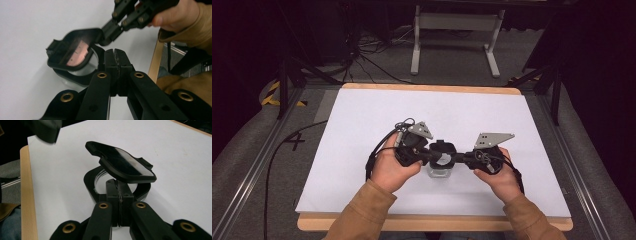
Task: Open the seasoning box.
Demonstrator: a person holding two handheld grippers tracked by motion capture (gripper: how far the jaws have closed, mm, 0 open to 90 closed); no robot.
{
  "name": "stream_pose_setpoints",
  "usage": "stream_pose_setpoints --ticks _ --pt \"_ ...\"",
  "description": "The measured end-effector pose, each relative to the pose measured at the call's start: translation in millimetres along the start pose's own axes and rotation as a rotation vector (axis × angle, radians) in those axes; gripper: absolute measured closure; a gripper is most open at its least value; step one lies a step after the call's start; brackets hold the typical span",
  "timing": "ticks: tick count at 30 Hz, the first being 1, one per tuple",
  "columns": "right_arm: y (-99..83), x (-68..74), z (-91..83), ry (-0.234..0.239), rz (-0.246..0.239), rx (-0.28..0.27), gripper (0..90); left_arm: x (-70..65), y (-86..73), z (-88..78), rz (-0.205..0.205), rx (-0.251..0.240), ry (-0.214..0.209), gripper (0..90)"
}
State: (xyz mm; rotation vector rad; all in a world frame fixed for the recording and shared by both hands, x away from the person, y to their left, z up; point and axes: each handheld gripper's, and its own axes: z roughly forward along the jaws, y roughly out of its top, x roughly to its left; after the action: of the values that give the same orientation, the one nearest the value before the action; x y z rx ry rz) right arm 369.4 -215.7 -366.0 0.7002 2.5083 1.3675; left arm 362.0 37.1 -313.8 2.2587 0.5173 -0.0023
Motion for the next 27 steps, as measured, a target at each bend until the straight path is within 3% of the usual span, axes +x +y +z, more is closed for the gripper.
stream_pose_setpoints --ticks 3,9,16,27 --pt "0.6 -0.7 -1.5 -0.005 0.006 -0.012 89.9 0.1 -3.5 6.5 0.006 0.032 0.01 90.0" --pt "0.7 -2.1 -4.6 -0.004 0.026 -0.042 89.8 4.7 -9.5 20.5 -0.019 0.048 0.011 90.0" --pt "-0.7 -2.5 -6.8 -0.014 0.028 -0.047 89.7 11.8 -8.9 30.8 -0.037 0.032 0.053 90.0" --pt "-4.2 -4.0 -11.0 -0.021 0.038 -0.051 89.6 19.4 -4.1 32.0 -0.053 -0.008 0.078 90.0"
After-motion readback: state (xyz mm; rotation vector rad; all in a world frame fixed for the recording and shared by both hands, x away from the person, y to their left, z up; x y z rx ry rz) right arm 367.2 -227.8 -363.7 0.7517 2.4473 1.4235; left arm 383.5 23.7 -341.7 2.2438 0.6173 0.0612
